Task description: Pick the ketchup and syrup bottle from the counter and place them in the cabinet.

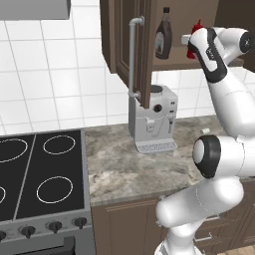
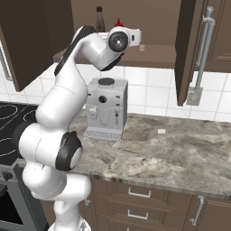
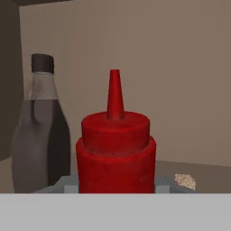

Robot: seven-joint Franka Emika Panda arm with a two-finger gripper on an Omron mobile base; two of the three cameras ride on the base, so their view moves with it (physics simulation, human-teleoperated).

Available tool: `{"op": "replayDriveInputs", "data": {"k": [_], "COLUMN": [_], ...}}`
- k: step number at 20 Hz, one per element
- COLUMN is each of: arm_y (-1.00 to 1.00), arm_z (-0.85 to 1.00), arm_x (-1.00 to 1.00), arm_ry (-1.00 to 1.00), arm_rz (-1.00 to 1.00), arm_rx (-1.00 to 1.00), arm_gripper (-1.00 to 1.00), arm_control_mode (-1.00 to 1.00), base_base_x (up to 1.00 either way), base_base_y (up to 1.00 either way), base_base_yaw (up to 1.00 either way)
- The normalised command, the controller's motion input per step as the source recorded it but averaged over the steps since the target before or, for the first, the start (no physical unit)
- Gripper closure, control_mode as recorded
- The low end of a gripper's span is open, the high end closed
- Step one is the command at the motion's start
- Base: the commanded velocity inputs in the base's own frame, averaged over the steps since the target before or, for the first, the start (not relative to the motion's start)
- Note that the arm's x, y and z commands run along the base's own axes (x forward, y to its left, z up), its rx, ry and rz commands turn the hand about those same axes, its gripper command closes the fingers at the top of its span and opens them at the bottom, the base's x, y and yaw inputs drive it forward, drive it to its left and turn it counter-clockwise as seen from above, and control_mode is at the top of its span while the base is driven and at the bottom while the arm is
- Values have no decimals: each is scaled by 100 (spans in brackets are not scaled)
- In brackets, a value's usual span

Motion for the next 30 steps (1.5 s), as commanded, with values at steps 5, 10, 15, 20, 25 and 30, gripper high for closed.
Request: {"op": "replayDriveInputs", "data": {"k": [5,10,15,20,25,30], "arm_y": [-12,-8,0,0,0,0], "arm_z": [-27,-20,-9,-22,-15,-15], "arm_x": [38,34,43,41,43,20], "arm_ry": [0,0,0,0,0,0], "arm_rz": [0,0,0,1,0,0], "arm_rx": [-2,-1,0,-3,0,-1], "arm_gripper": [100,100,100,100,100,-100], "arm_control_mode": [-100,-100,-100,-100,-100,-100], "base_base_x": [0,0,0,0,0,0], "base_base_y": [0,0,0,0,0,0], "base_base_yaw": [0,0,0,0,0,0]}}
